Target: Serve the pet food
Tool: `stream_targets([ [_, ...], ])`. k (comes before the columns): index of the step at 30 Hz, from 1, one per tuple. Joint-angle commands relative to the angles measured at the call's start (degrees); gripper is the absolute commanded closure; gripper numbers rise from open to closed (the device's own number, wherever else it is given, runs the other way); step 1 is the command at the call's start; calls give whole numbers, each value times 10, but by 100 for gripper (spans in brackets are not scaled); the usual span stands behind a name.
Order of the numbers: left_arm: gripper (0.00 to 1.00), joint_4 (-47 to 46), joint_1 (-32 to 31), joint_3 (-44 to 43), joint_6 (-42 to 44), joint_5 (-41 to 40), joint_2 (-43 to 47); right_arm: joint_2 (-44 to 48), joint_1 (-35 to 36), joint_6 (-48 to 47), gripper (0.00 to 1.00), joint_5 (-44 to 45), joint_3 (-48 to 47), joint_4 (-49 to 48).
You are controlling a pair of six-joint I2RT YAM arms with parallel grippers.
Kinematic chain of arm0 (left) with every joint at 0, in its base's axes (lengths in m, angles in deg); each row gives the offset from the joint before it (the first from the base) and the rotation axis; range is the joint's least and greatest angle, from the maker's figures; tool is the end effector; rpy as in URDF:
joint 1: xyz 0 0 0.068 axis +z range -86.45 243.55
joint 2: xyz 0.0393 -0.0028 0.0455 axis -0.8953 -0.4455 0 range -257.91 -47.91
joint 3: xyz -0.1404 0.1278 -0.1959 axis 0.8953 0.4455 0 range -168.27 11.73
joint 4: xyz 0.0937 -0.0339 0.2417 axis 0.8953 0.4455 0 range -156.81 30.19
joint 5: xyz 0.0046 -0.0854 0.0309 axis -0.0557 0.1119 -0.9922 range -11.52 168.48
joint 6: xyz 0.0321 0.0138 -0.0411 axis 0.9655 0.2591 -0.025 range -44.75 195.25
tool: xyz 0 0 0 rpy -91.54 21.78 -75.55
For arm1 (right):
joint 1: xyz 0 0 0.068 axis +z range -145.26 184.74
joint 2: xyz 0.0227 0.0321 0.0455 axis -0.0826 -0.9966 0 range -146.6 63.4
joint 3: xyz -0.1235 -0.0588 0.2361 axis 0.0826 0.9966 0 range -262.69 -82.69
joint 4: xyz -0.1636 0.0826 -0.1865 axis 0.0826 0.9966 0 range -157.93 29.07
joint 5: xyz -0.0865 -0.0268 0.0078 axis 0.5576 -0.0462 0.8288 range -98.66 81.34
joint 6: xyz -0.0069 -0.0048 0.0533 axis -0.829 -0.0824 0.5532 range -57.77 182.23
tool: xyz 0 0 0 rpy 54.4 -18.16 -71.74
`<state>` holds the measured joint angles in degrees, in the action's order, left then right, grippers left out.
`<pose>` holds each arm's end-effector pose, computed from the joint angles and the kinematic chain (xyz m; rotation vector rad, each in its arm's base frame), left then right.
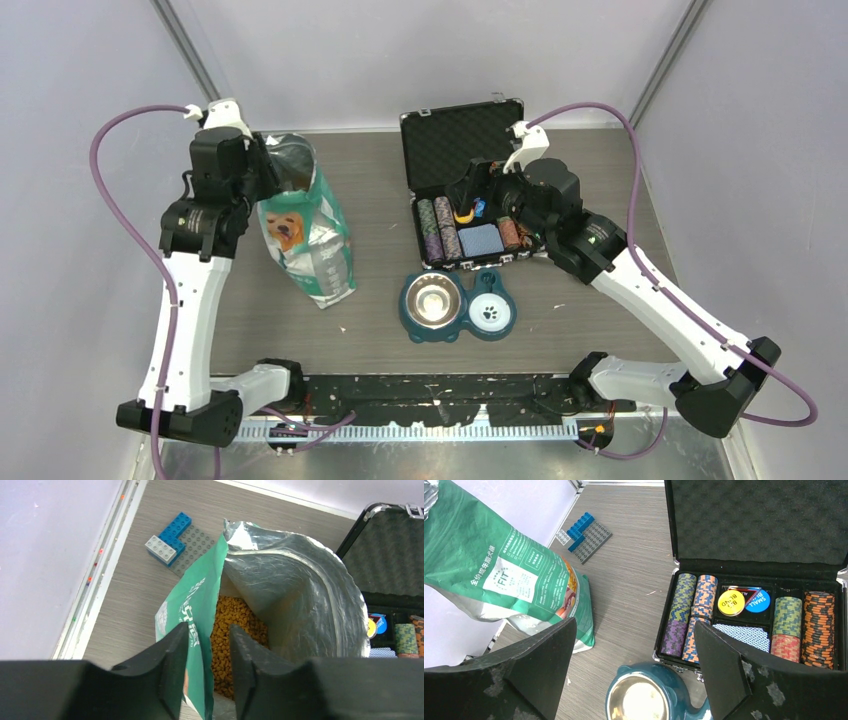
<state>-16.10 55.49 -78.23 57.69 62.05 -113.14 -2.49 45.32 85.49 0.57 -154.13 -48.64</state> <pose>0.2035 -0.0186 0.4627 -0.3449 1.9747 0.0044 0.1983 0.1623 0.4120 -0.1627 1.8481 0.6415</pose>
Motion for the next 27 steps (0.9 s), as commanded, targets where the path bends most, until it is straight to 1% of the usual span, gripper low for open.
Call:
stream_targets([
  [1,58,-25,2,-23,-7,-30,20,8,-3,9,5,14,-2,-13],
  [3,56,-24,2,-23,-5,-35,20,7,-3,8,5,14,-2,-13],
  [5,50,-22,2,-26,-5,-39,18,6,-4,8,5,14,-4,-13],
  [6,45,-20,2,-29,-5,-40,16,5,-4,7,5,14,-5,-13],
  [8,40,-19,2,-32,-5,-38,13,3,-4,7,5,12,-7,-13],
  [12,24,-19,2,-39,-7,-34,11,-2,-5,5,4,10,-9,-13],
  [15,9,-15,2,-49,-7,-28,14,-2,-6,5,2,16,-12,-6],
  [16,4,-14,2,-53,-6,-26,18,-1,-8,7,3,26,-12,-4],
  [17,1,-14,2,-58,-5,-24,23,1,-9,8,4,37,-12,0],
  [21,1,-23,2,-74,-3,-8,56,17,-20,10,4,67,3,2],
  [24,1,-43,2,-68,-5,37,95,42,-42,27,4,89,31,4],
  [26,1,-64,2,-50,-5,75,131,62,-73,36,4,96,54,11],
  [27,1,-76,2,-37,-5,105,146,69,-102,42,4,105,71,26],
])
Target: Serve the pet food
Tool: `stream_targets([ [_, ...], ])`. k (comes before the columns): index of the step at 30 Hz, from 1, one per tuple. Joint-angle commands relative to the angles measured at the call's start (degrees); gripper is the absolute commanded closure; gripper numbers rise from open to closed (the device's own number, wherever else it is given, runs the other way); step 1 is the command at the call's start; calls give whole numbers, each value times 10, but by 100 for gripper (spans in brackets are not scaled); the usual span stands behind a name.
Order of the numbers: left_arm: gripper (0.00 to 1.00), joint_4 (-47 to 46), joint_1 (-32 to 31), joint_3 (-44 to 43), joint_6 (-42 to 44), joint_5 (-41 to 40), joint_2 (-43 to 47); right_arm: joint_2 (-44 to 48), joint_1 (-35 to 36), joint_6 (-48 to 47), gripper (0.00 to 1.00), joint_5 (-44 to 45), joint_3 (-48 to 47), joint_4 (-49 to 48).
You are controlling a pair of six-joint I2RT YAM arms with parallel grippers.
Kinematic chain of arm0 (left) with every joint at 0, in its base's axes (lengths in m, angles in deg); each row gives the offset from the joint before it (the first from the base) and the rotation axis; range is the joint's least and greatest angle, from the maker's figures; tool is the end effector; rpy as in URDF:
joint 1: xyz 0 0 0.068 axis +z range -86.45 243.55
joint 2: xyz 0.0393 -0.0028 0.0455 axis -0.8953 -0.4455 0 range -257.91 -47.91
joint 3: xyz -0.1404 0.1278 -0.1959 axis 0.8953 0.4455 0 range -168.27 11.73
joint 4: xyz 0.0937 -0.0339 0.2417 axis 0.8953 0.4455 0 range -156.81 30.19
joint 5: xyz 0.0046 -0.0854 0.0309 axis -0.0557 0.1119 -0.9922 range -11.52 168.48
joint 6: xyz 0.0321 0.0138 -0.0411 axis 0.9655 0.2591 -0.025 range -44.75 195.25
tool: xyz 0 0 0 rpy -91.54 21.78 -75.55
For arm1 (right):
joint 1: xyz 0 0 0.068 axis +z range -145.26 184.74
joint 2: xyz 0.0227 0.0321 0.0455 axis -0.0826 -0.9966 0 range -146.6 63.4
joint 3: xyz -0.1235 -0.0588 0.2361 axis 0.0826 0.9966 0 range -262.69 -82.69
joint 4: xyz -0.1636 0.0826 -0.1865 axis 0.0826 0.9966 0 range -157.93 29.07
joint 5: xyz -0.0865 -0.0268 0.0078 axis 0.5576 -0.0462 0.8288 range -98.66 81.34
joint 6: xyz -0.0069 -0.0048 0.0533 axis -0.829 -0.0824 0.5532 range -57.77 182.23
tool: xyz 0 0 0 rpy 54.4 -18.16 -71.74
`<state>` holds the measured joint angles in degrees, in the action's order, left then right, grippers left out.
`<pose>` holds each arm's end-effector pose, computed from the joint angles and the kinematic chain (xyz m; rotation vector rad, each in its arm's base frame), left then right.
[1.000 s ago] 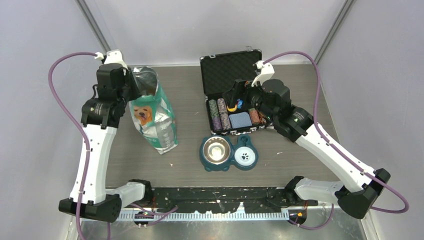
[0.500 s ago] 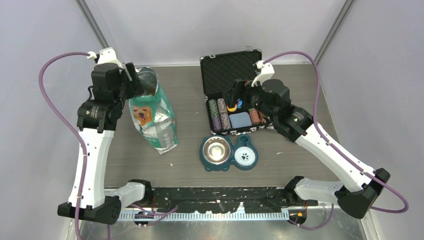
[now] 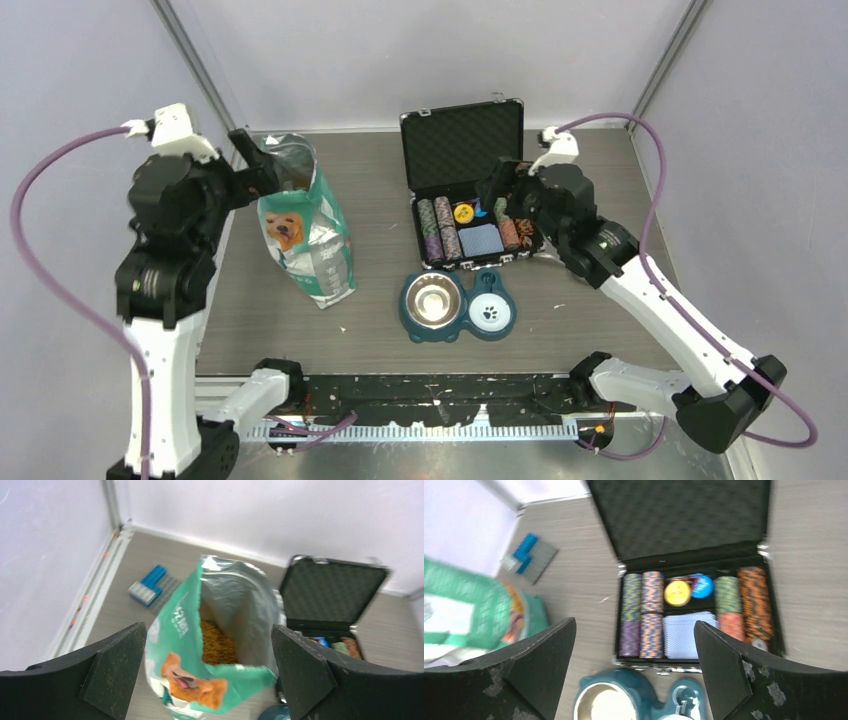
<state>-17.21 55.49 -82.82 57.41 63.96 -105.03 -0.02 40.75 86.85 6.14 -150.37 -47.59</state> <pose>0.1407 -0.0108 0.5088 -0.3319 1.7463 -0.1003 0.2042 0.1372 0.3976 -0.0036 1.8716 0.4986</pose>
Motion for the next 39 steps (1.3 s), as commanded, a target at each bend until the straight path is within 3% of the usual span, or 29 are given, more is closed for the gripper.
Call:
stream_targets([
  [1,1,-79,2,23,-5,117,81,59,-76,45,4,54,44,26],
  [8,1,-215,-7,124,-61,461,120,169,-301,145,4,122,206,131],
  [10,1,-237,-25,136,-70,501,112,191,-359,157,4,120,252,141],
  [15,1,-234,-89,132,-44,483,81,192,-476,169,4,62,345,114],
  [19,1,-212,-113,118,-35,465,45,155,-495,201,4,68,404,49],
  [24,1,-201,-131,123,-27,450,32,52,-500,207,0,48,408,-40],
  [29,1,-188,-155,121,-11,430,27,-32,-500,227,3,30,412,-84],
  [32,1,-188,-161,121,-7,419,26,-50,-500,229,15,17,420,-113],
  [35,1,-184,-162,119,-8,407,23,-50,-500,227,61,15,429,-124],
  [37,1,-181,-163,118,-8,402,21,-27,-500,222,80,20,432,-124],
  [39,1,-177,-166,117,-9,399,18,11,-499,207,92,31,426,-101],
])
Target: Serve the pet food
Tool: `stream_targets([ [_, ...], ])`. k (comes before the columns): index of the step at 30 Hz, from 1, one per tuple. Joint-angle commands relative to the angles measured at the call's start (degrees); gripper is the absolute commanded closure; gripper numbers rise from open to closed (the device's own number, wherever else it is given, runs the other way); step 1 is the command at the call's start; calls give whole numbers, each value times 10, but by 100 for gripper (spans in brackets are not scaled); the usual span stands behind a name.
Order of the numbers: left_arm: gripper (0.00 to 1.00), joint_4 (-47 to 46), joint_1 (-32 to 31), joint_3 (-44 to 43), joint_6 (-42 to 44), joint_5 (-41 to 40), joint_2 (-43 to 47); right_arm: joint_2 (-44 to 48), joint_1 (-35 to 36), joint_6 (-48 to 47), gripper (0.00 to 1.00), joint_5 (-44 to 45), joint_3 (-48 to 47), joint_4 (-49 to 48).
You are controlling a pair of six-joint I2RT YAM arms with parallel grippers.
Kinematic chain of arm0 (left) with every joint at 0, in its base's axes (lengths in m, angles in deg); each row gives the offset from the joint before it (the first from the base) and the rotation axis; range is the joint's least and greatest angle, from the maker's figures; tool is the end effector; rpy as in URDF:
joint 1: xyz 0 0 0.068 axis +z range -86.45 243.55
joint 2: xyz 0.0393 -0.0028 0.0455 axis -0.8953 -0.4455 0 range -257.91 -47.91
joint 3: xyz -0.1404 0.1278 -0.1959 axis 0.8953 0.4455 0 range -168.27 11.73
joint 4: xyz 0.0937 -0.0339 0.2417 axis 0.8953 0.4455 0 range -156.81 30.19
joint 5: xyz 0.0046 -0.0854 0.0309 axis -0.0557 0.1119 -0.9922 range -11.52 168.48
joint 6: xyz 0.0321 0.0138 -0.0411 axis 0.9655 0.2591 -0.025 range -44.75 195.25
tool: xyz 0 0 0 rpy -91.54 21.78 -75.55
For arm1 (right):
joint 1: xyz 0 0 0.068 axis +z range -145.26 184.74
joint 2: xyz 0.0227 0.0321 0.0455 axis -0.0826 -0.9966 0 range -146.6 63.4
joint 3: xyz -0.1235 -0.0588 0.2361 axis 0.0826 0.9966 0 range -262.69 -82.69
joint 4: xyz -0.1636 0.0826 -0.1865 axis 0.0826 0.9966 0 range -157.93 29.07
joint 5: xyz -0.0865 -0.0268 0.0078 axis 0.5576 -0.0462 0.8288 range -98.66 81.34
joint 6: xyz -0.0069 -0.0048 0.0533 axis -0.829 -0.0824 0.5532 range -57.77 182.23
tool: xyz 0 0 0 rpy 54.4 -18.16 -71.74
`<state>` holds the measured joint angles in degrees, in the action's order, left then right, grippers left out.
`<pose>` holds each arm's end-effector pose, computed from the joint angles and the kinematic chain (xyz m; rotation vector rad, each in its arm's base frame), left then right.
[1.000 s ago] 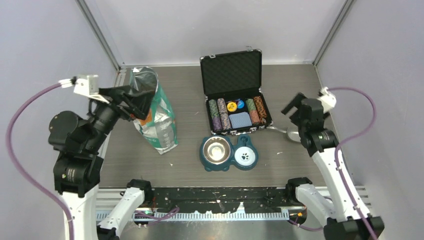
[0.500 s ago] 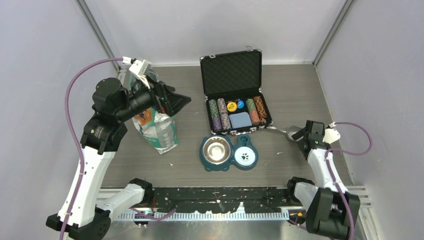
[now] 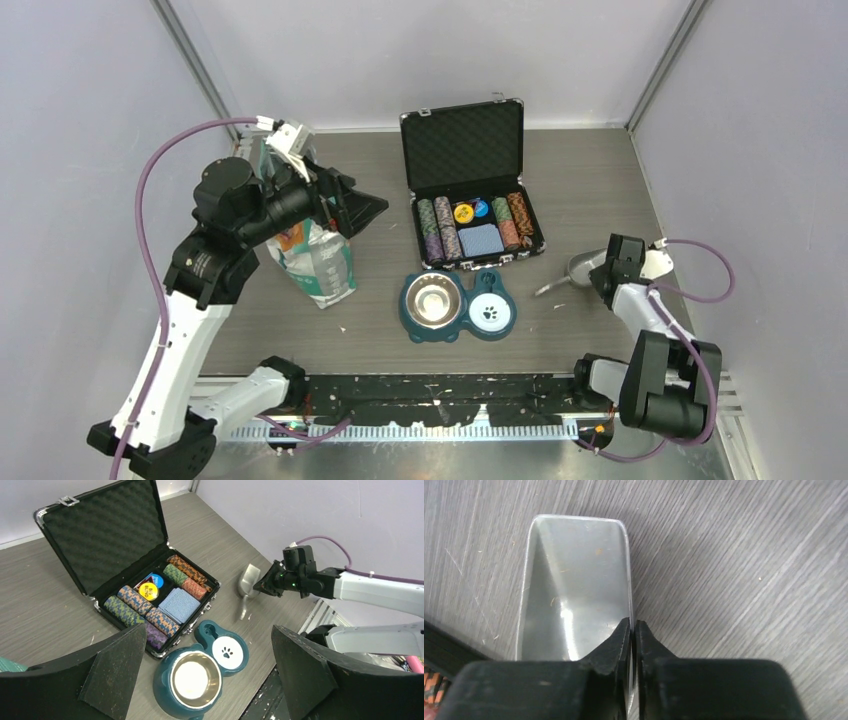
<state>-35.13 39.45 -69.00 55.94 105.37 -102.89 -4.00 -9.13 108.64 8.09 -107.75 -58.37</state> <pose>0.1472 -0.0834 0.4791 0.4412 1.6995 -0.9534 0.1982 -0.0595 0.1515 1.3239 2.0345 -0.1081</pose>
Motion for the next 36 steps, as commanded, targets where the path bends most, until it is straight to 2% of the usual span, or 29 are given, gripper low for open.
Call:
stream_targets([
  [1,1,4,-8,-22,6,-17,-5,83,-1,-19,93,15,-9,16],
  [5,1,13,-27,-26,6,-19,-29,185,-1,-118,95,4,-59,81],
  [7,1,16,-40,-35,5,-20,-51,227,-1,-182,95,-41,-90,105],
  [9,1,23,-55,-48,2,-24,-74,249,4,-254,95,-142,-123,121],
  [10,1,26,-63,-56,-1,-25,-86,253,24,-283,95,-224,-135,132],
  [11,1,30,-73,-65,-3,-26,-99,257,42,-335,95,-255,-160,141],
  [12,1,34,-82,-76,-4,-27,-114,258,102,-353,95,-283,-172,152],
  [13,1,41,-94,-86,-3,-31,-128,254,144,-385,95,-264,-194,156],
  [14,1,47,-105,-96,-2,-34,-144,249,236,-399,95,-249,-204,160],
  [15,1,55,-118,-108,2,-37,-160,232,280,-435,95,-222,-225,160],
  [17,1,75,-136,-126,8,-33,-192,192,420,-493,95,-228,-256,159],
  [21,2,132,-143,-129,4,-59,-236,100,531,-597,95,-301,-337,195],
  [24,7,143,-142,-94,-1,-60,-235,66,558,-648,95,-327,-376,198],
  [32,11,112,-143,9,-34,-51,-189,63,566,-686,95,-404,-394,179],
  [35,19,89,-143,23,-45,-9,-189,71,568,-683,95,-410,-389,160],
  [36,25,84,-142,26,-49,-4,-191,72,568,-681,95,-412,-386,155],
])
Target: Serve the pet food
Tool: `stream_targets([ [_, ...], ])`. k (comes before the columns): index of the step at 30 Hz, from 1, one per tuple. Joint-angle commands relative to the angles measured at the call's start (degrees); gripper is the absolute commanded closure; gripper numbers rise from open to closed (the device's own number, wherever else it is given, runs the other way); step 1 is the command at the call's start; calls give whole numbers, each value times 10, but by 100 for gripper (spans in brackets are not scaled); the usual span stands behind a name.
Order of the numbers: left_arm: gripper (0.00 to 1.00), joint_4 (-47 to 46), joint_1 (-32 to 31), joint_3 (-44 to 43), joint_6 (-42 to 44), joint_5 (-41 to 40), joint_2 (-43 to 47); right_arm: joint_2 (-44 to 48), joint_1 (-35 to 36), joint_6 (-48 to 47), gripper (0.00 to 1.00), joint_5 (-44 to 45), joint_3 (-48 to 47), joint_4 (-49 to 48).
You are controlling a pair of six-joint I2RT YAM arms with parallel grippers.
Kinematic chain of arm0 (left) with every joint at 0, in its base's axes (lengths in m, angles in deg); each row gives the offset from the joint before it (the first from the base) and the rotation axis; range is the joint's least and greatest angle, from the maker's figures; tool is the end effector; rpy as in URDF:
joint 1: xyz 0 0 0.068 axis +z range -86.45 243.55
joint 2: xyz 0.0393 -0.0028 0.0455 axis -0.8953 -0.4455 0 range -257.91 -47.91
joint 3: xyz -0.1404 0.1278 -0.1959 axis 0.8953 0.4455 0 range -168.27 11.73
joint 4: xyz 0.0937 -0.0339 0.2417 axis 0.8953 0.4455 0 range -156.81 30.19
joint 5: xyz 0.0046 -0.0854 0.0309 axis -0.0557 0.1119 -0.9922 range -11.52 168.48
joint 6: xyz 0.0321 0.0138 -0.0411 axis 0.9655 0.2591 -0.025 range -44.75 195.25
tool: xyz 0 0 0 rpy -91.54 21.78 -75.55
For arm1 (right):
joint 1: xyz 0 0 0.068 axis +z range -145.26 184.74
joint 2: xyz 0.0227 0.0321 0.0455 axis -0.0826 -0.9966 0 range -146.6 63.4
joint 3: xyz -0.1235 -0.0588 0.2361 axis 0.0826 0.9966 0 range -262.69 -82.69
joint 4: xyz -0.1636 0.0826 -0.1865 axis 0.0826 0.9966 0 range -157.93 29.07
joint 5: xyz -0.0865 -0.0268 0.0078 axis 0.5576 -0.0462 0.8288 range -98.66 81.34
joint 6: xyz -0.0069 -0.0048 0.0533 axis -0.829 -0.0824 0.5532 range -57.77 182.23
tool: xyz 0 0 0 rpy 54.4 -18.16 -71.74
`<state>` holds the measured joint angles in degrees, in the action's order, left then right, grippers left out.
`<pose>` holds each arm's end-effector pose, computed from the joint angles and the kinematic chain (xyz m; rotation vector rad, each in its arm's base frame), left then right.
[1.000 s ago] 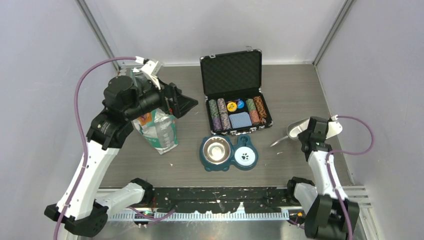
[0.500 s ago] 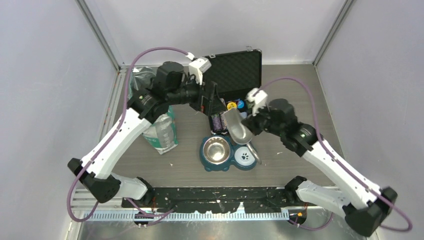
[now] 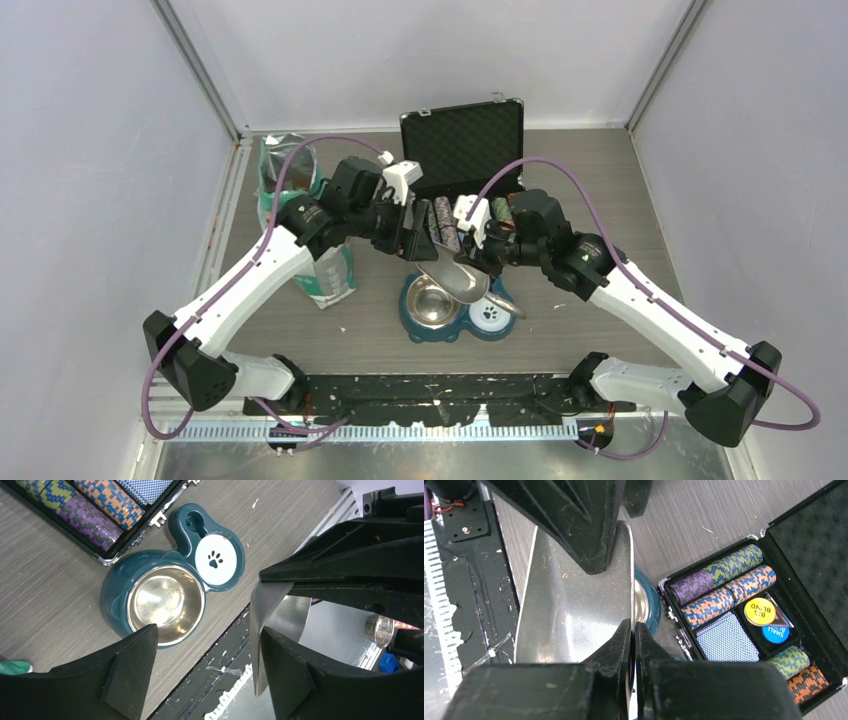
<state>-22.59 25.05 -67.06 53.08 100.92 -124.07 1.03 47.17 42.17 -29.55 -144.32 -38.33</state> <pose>0.2098 -0.1841 0.3699 0.5587 2.3714 -0.9663 0.1655 0.1685 0.3501 -1.2851 1.6885 0.6162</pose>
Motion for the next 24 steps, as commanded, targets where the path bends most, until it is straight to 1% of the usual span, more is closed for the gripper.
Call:
stream_targets([
  [1,33,-46,1,11,-22,46,20,25,6,-16,95,-38,-20,-52],
  [3,51,-58,1,15,-25,61,16,29,6,-22,95,-57,-16,-57],
  [5,60,-73,1,17,-27,90,12,34,6,-24,95,-78,-13,-62],
  [7,69,-77,1,17,-28,98,8,42,6,-15,95,-77,-8,-81],
  [8,72,-77,1,18,-29,100,7,45,6,-12,95,-67,-6,-92],
  [9,82,-77,2,18,-29,104,7,52,6,-11,95,-61,-3,-97],
  [10,98,-80,2,19,-29,108,8,57,6,-10,95,-59,-1,-106],
  [11,100,-85,2,22,-30,111,9,66,6,-6,95,-55,3,-111],
  [13,100,-100,2,27,-36,103,18,80,6,10,93,-37,11,-123],
  [14,100,-106,3,29,-39,92,27,90,6,39,88,-24,13,-134],
  [15,100,-112,6,31,-44,83,35,95,6,57,83,17,18,-139],
  [16,100,-117,10,33,-51,78,44,107,6,95,79,40,20,-148],
  [17,100,-133,17,38,-59,80,54,114,6,114,56,88,23,-150],
  [18,100,-151,26,45,-69,88,64,132,6,160,27,113,26,-153],
  [19,100,-168,38,52,-80,101,75,141,6,188,14,167,33,-153],
  [20,100,-189,51,65,-89,117,86,163,5,241,0,201,40,-149],
  [21,100,-205,64,73,-93,130,99,174,1,268,2,263,44,-130],
  [22,100,-212,74,78,-95,137,109,195,-2,319,4,289,48,-111],
  [23,100,-210,81,79,-89,140,118,206,-11,342,4,327,49,-70],
  [24,100,-203,84,76,-73,141,128,224,-16,382,4,341,50,-45],
])
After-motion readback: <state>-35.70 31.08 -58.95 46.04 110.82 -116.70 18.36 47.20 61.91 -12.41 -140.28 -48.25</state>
